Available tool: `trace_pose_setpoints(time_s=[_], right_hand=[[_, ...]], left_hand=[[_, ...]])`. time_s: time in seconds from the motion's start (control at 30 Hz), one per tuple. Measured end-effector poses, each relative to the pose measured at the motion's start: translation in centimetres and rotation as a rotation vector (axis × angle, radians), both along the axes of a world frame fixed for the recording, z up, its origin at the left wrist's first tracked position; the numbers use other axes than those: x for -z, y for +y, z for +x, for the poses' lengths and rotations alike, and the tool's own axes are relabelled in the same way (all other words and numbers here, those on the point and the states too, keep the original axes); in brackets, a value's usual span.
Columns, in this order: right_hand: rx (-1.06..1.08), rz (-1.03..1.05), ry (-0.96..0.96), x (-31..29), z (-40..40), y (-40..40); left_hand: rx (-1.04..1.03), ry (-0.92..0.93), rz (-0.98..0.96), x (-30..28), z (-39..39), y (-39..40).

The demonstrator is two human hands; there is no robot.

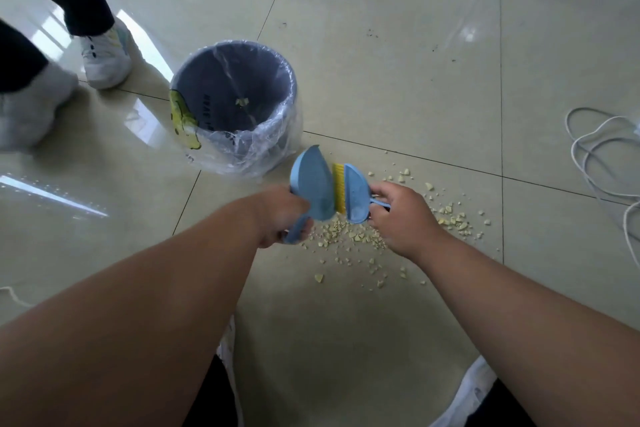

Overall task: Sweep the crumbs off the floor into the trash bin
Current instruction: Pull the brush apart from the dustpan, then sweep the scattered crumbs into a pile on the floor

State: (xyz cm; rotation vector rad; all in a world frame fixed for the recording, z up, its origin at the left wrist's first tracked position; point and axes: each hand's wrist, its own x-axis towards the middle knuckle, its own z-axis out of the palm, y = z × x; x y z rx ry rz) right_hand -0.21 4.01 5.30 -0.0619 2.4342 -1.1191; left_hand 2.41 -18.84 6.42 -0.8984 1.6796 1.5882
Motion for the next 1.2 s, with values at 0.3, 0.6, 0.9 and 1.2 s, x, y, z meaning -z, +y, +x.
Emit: trace_pose_setpoints(time_s=[0.3,0.6,0.9,1.2], right_hand=[[0.303,-0.095,-0.352,3.6,0.8,-1.5],[0.226,0.005,-0.455,8.5,2.3,-7.5],[0.054,0.142,-0.413,11.1,2.4,-11.8],[0.083,0.266,-0.376,11.4,2.0,-10.7]], left_hand=[[0.128,-0.110,-0.468,2.9,1.8,-7.2],[0.192,-0.281,-0.723,5.3,4.0,-11.3],[0.488,-0.330,-0.878,5.7,4.7,-12.1],[0.458,-0.287,-0.856,6.5,4.2,-11.7]])
